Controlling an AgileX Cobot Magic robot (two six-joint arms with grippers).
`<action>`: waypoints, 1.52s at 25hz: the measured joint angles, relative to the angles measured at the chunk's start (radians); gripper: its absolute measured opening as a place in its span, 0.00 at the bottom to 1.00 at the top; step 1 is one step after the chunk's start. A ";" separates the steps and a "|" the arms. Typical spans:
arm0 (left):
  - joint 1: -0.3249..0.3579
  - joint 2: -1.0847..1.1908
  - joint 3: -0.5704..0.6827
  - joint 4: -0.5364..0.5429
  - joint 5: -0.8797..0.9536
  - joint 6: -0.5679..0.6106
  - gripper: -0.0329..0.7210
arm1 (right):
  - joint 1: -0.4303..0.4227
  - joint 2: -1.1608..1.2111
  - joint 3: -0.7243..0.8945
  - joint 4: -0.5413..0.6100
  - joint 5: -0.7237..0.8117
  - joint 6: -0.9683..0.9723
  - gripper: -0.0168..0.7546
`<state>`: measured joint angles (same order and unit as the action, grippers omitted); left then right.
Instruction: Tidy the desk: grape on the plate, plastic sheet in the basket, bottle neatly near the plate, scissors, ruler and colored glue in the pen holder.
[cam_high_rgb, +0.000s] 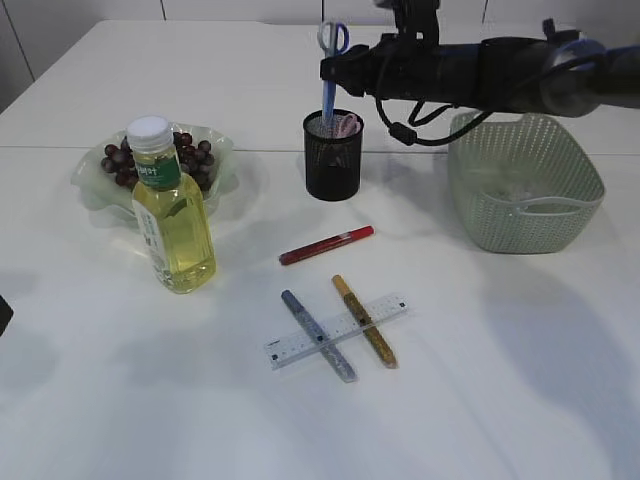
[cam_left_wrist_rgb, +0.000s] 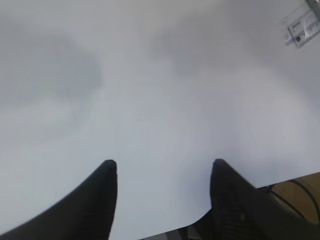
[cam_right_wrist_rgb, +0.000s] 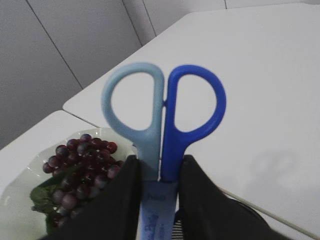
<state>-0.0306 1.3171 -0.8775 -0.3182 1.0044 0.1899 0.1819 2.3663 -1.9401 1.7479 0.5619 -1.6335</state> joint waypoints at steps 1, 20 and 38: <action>0.000 0.000 0.000 0.000 0.003 0.000 0.62 | 0.000 0.011 0.000 0.014 -0.002 -0.031 0.27; 0.000 0.000 0.000 0.013 0.003 0.000 0.62 | 0.000 -0.016 -0.002 -0.075 -0.070 0.018 0.62; 0.000 0.000 0.000 0.013 -0.030 0.000 0.62 | 0.188 -0.296 -0.002 -1.386 0.509 1.165 0.57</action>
<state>-0.0306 1.3171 -0.8775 -0.3048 0.9747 0.1899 0.3700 2.0701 -1.9417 0.3616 1.0712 -0.4685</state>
